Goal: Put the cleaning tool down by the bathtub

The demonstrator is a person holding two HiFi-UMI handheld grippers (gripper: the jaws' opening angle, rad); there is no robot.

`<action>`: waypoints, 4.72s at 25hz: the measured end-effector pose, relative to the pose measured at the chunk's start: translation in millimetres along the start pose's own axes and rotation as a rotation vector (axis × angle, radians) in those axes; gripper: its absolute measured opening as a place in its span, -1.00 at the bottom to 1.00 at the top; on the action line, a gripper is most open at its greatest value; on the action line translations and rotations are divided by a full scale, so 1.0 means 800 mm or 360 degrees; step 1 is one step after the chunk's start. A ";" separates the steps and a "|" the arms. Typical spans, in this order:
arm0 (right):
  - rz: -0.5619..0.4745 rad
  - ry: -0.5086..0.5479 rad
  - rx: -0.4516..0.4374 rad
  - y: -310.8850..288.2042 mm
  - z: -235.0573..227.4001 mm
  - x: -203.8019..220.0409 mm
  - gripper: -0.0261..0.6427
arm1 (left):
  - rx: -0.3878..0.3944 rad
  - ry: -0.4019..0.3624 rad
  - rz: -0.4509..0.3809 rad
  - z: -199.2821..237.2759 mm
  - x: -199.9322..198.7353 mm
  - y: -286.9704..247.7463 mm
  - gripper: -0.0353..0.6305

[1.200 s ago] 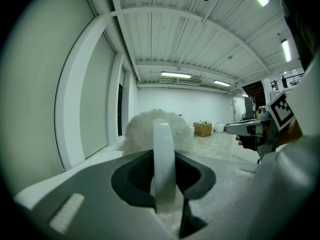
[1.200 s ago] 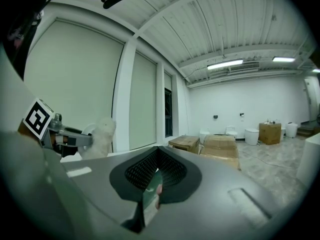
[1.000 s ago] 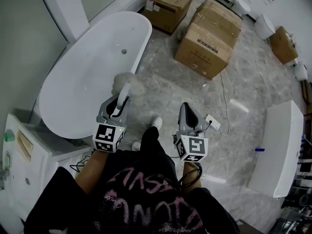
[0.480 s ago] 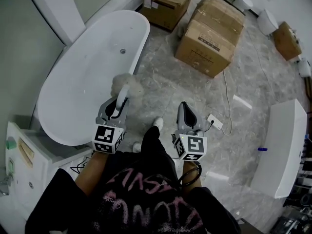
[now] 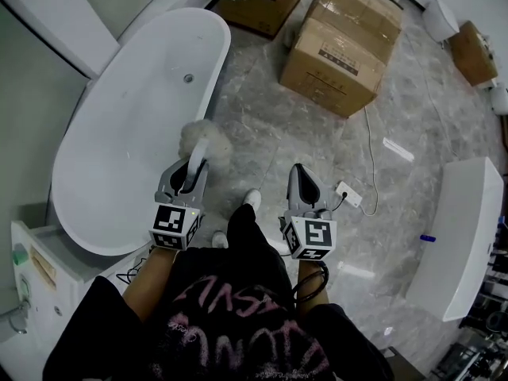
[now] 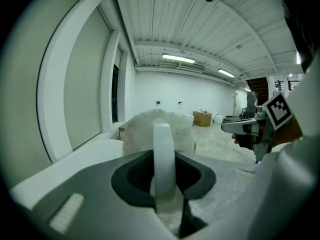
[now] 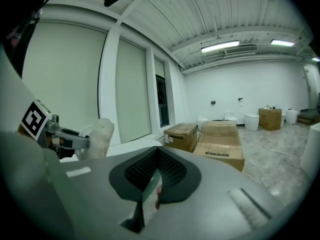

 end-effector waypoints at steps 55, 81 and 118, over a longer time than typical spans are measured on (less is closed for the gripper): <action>0.0333 -0.0211 0.0081 -0.207 -0.121 0.157 -0.86 | 0.0193 0.0061 0.0500 0.024 0.157 -0.280 -0.65; 0.0503 -0.0334 0.0105 -0.260 -0.141 0.372 -0.85 | 0.0017 0.0204 0.0715 0.056 0.395 -0.366 -0.65; 0.0716 -0.0432 -0.0012 -0.316 -0.105 0.775 -0.85 | -0.0025 0.0198 0.0924 0.098 0.819 -0.434 -0.65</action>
Point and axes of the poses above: the fingertips, and each gripper's own axes: y backward along the fingers, z to its left, x out of its underside, the point moved 1 cm from there along y, backward along the fingers, and after that the axes turned 6 degrees about -z, right-handed, at the moved point
